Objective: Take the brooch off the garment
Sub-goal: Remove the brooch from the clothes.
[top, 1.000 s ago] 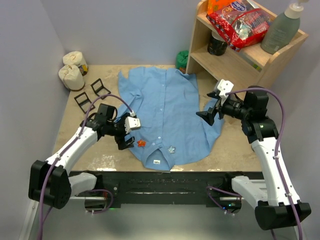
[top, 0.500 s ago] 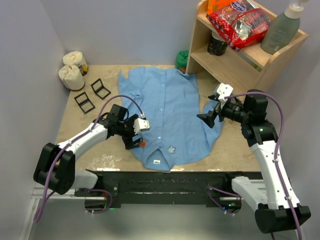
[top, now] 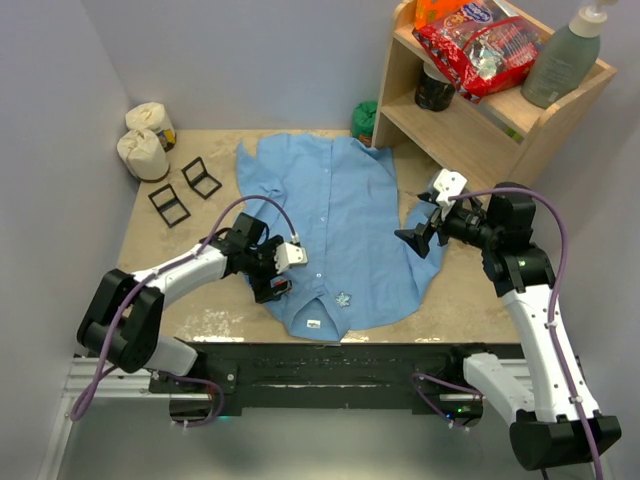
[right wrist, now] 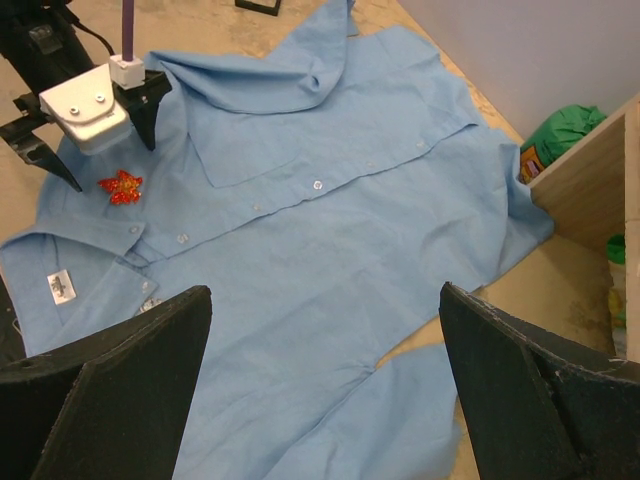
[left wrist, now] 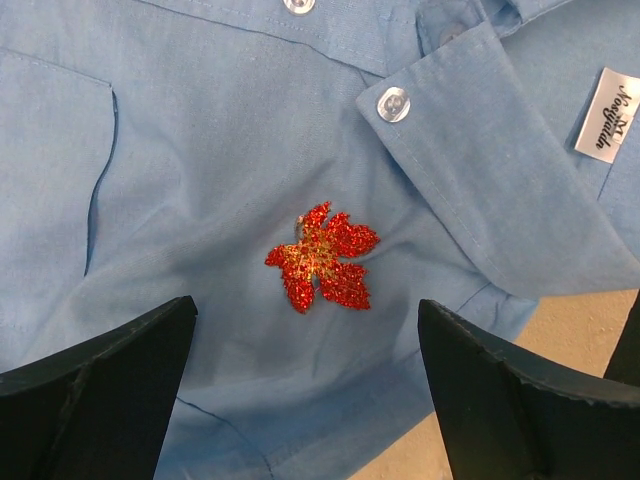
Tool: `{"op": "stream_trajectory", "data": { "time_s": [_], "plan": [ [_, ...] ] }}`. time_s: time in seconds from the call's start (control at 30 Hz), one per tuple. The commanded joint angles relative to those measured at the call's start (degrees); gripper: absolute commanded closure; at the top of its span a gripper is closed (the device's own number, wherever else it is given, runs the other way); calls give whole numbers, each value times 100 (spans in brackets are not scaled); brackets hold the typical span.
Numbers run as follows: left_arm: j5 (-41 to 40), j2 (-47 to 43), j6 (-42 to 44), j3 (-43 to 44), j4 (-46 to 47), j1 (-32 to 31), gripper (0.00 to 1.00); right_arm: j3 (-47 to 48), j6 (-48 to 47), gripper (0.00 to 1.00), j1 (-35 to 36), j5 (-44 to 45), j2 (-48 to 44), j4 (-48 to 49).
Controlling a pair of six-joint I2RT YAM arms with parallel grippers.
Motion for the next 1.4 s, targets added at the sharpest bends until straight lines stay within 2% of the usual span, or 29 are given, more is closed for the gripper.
{"op": "stream_trajectory", "data": {
  "time_s": [0.0,0.43,0.73,0.77,0.83,1.0,1.27,1.37],
  "plan": [
    [-193,117,-181,15,322,-101,4,6,-46,1,22,35,-82,134],
    [-273,381,-252,24,410,-180,22,23,-46,1,22,44,-91,117],
    [-229,416,-261,15,375,-198,44,50,-37,1,31,-131,23,117],
    [-220,407,-243,15,366,-189,49,50,-37,1,31,-149,41,126],
    [-211,407,-243,15,339,-189,50,93,-37,1,48,-175,85,126],
    [-159,407,-243,41,304,-189,67,129,-37,1,84,-193,138,152],
    [-97,328,-252,24,295,-198,79,111,-45,1,180,-211,217,161],
    [-62,293,-261,24,295,-189,87,111,-37,1,224,-211,235,161]
  ]
}}
